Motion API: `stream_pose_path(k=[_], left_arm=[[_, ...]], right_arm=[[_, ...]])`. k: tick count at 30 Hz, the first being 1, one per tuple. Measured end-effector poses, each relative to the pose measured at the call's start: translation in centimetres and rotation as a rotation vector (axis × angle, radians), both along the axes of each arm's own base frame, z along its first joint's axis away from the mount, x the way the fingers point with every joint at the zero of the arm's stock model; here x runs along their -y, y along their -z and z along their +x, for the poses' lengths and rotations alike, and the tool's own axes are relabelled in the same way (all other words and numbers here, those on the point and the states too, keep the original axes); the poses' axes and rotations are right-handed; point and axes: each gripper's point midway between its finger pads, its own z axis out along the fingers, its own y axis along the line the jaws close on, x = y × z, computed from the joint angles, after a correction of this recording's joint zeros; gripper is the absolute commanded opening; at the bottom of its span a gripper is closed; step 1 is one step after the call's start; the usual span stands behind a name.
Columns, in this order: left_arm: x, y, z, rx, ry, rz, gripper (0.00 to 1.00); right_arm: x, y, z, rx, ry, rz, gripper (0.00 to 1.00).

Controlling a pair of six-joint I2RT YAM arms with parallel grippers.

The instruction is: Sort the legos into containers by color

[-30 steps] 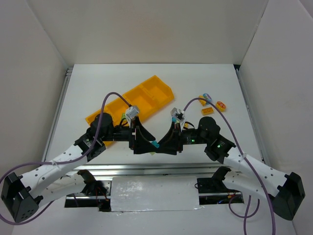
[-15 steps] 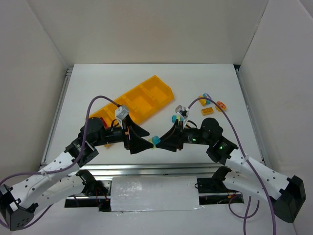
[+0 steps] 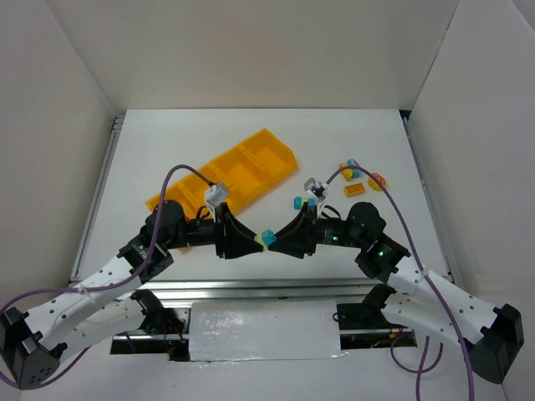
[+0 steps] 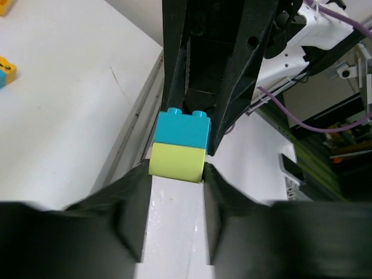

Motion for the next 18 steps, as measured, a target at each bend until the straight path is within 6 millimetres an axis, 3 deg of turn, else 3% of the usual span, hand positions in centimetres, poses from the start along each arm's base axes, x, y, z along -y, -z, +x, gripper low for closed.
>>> stream_pose_path(k=[4, 5, 6, 8, 10, 12, 13, 18], left_arm=[[0.02, -0.17, -0.29, 0.006, 0.018, -0.006, 0.22], [0.01, -0.13, -0.32, 0.003, 0.020, -0.006, 0.11], [0.01, -0.09, -0.37, 0.002, 0.023, -0.005, 0.07], [-0.01, -0.02, -0.41, 0.000, 0.027, -0.004, 0.00], [0.01, -0.02, -0.46, -0.001, 0.031, -0.004, 0.00], [0.01, -0.02, -0.53, 0.000, 0.036, -0.004, 0.00], [0.01, -0.01, -0.54, -0.001, 0.037, -0.004, 0.00], [0.21, 0.15, -0.63, -0.002, 0.050, -0.001, 0.00]], right_arm=[[-0.08, 0.11, -0.05, -0.001, -0.013, -0.003, 0.00], [-0.12, 0.16, -0.08, -0.004, -0.018, -0.004, 0.00], [-0.17, 0.23, -0.12, -0.008, -0.024, -0.005, 0.00], [-0.21, 0.29, -0.17, -0.014, -0.031, -0.005, 0.00], [-0.20, 0.27, -0.23, -0.015, -0.037, -0.005, 0.01], [-0.20, 0.24, -0.34, -0.014, -0.043, -0.003, 0.26], [-0.20, 0.22, -0.35, -0.013, -0.044, -0.003, 0.47], [-0.23, -0.02, -0.40, -0.012, -0.044, 0.006, 0.51]])
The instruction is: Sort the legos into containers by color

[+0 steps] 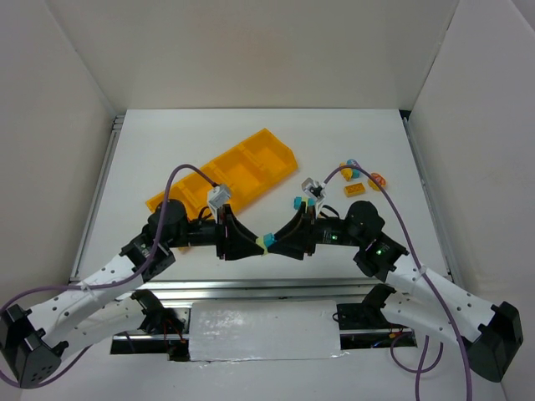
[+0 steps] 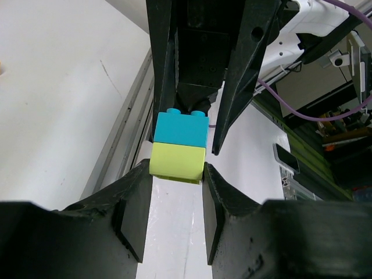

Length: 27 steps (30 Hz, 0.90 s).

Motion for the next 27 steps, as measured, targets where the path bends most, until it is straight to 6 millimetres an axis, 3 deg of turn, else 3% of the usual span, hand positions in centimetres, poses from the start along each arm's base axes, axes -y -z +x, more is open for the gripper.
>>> stream_pose_path(k=[3, 5, 6, 7, 9, 17, 27], left_arm=[[0.1, 0.3, 0.0, -0.009, 0.011, 0.008, 0.00], [0.2, 0.4, -0.1, -0.011, 0.017, 0.009, 0.00], [0.2, 0.4, -0.2, -0.011, 0.021, 0.008, 0.00], [0.2, 0.3, -0.2, -0.008, 0.023, 0.006, 0.00], [0.2, 0.3, -0.2, -0.008, 0.026, 0.006, 0.00], [0.0, 0.7, 0.6, -0.013, -0.032, 0.024, 0.00], [-1.7, 1.7, 3.0, 0.000, -0.219, 0.103, 0.00]], right_arm=[[0.0, -0.1, 0.0, 0.005, 0.005, 0.003, 0.52], [0.1, -0.1, 0.1, 0.006, 0.012, 0.002, 0.44], [0.1, -0.1, 0.2, 0.006, 0.016, 0.001, 0.37], [0.1, 0.0, 0.3, 0.009, 0.017, 0.000, 0.19], [0.1, 0.0, 0.3, 0.012, 0.018, -0.001, 0.00], [0.4, 0.2, 1.0, 0.038, 0.068, -0.016, 0.00], [3.6, -0.8, 4.7, 0.078, 0.294, -0.008, 0.00]])
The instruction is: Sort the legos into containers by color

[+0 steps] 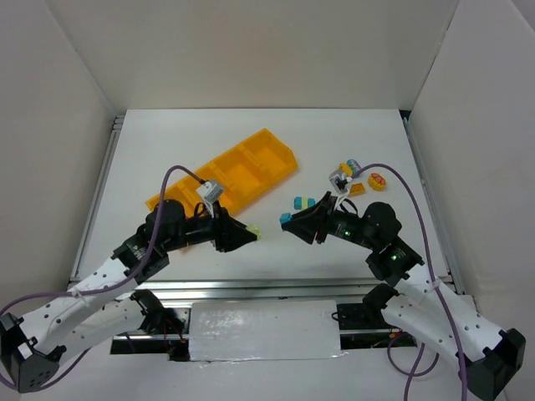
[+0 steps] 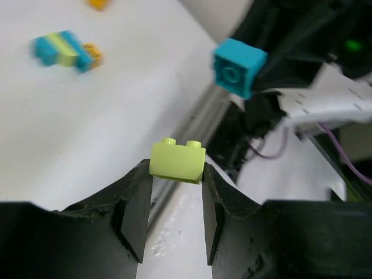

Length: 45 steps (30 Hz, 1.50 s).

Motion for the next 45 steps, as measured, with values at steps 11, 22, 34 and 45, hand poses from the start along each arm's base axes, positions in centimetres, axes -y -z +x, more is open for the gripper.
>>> stream_pose_path(k=[11, 22, 34, 45], left_arm=[[-13.9, 8.0, 15.5, -0.314, -0.926, 0.475, 0.04], [-16.0, 11.6, 22.0, -0.407, -1.074, 0.671, 0.80], [-16.4, 11.3, 21.5, -0.435, -1.090, 0.668, 0.99], [-16.1, 1.0, 14.7, -0.206, -0.948, 0.490, 0.99]], right_arm=[[1.6, 3.3, 2.9, -0.109, 0.192, -0.090, 0.00], [1.5, 4.5, 3.0, -0.136, 0.193, -0.130, 0.00], [-0.6, 8.7, 9.9, -0.348, 0.338, -0.312, 0.07], [-8.2, 11.3, 25.7, -0.477, 0.528, -0.452, 0.33]])
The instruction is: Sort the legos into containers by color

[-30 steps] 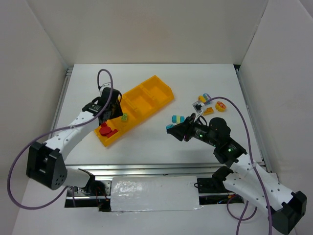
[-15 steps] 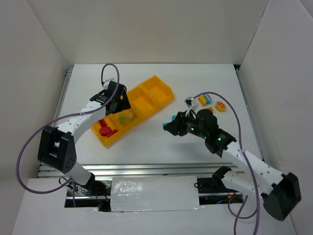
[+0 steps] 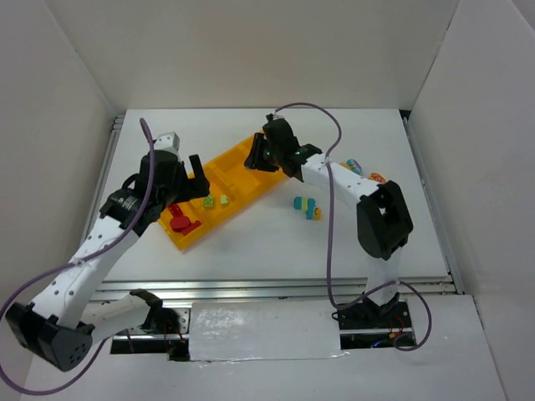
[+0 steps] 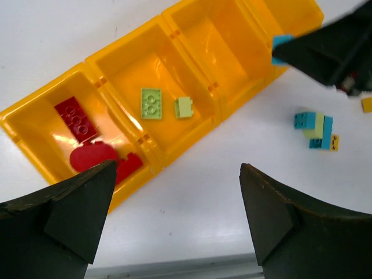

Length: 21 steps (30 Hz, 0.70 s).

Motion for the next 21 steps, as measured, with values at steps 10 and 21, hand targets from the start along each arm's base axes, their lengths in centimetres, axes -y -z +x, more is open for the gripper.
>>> stream_pose_path(k=[10, 21], left_arm=[[-2.6, 0.8, -4.7, 0.006, 0.048, 0.087, 1.00], [-3.2, 4.6, -5.6, -0.060, 0.064, 0.126, 1.00]], right_arm=[[-2.4, 1.1, 3.8, -0.030, 0.003, -0.059, 0.88], [7.0, -1.8, -0.6, 0.012, 0.205, -0.250, 1.00]])
